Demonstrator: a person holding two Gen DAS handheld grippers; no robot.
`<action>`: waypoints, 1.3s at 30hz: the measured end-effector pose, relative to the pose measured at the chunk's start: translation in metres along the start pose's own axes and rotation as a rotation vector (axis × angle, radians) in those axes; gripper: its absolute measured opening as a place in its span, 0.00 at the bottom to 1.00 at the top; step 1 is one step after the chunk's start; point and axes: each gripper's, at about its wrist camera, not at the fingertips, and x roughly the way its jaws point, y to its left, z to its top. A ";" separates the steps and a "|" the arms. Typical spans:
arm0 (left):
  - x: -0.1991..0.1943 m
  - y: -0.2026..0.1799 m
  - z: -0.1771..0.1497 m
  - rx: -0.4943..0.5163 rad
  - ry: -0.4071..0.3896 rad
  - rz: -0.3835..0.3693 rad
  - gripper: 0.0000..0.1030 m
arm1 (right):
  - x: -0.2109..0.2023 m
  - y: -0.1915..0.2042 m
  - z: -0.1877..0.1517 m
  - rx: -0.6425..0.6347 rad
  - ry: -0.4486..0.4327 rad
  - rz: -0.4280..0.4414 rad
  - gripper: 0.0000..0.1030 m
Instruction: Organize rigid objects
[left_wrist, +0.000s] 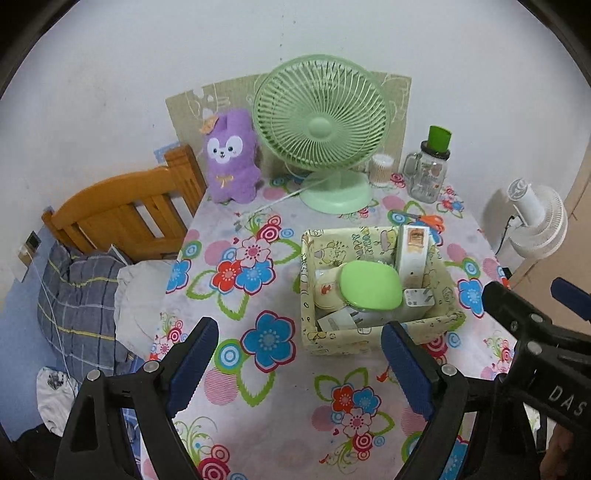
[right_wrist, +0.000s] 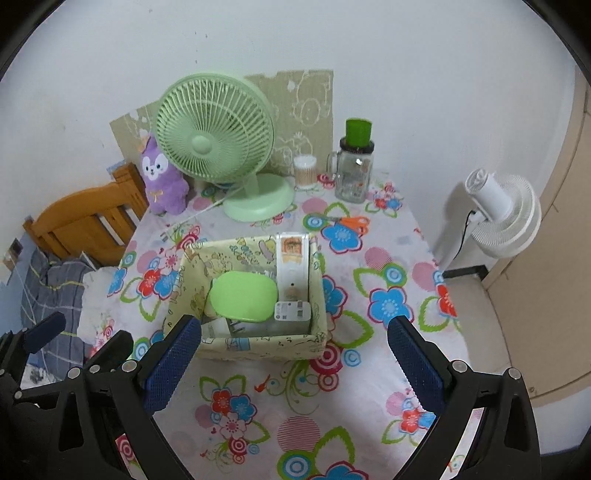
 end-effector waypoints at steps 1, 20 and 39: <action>-0.006 0.002 0.000 -0.005 -0.004 -0.012 0.92 | -0.007 -0.001 0.000 -0.003 -0.009 -0.012 0.99; -0.088 0.017 -0.003 -0.012 -0.132 -0.024 1.00 | -0.105 0.009 0.001 -0.058 -0.184 -0.029 0.99; -0.127 0.028 -0.021 -0.051 -0.179 -0.063 1.00 | -0.140 -0.004 -0.019 -0.028 -0.194 -0.060 0.99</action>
